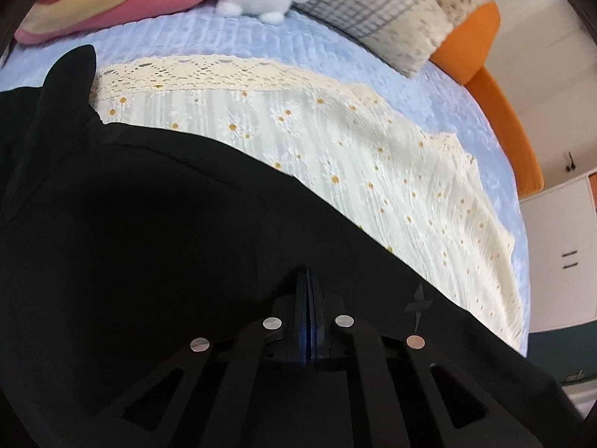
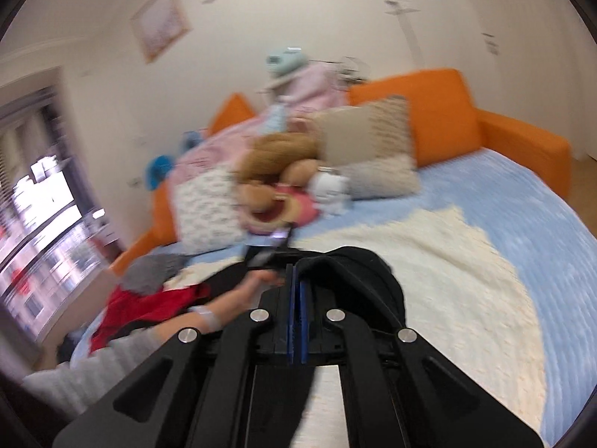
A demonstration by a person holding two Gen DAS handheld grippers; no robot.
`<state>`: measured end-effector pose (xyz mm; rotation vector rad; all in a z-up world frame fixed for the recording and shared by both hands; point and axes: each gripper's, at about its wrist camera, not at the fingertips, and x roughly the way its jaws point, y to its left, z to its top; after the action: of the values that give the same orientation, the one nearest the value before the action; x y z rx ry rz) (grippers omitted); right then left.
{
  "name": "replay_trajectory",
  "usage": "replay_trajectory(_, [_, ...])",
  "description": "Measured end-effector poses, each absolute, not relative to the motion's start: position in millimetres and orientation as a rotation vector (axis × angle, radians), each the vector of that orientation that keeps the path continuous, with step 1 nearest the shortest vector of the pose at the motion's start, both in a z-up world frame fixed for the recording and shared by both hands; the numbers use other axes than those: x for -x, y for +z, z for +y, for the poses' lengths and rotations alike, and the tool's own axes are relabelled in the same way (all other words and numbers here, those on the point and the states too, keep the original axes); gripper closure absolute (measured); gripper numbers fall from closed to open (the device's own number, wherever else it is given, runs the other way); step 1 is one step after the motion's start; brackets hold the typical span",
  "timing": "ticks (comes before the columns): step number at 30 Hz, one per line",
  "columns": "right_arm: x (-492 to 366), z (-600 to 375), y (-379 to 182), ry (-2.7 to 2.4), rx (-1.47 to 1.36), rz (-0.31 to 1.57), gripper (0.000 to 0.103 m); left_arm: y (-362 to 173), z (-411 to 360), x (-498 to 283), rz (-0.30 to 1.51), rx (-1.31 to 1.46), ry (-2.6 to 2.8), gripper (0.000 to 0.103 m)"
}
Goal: Fold large clothes
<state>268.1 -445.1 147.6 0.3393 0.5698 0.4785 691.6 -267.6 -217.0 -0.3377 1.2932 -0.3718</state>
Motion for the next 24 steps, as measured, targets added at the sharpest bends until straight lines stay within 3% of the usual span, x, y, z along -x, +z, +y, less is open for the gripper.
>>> replay_trajectory(6, [-240,-349,158,0.813,-0.203,0.634,0.100,-233,-234,-701,1.299,0.584,-0.387,0.096])
replay_trajectory(10, [-221,-293,137,1.073,-0.187,0.823,0.100,-236,-223,-700,1.291,0.638,-0.394,0.095])
replay_trajectory(20, [-176,-220,13,1.109,0.046,1.258,0.100,-234,-207,-702,1.277,0.660,-0.411,0.095])
replay_trajectory(24, [-162,-218,-32,1.068,0.081,1.339,0.100,-236,-199,-700,1.257,0.653,-0.397,0.095])
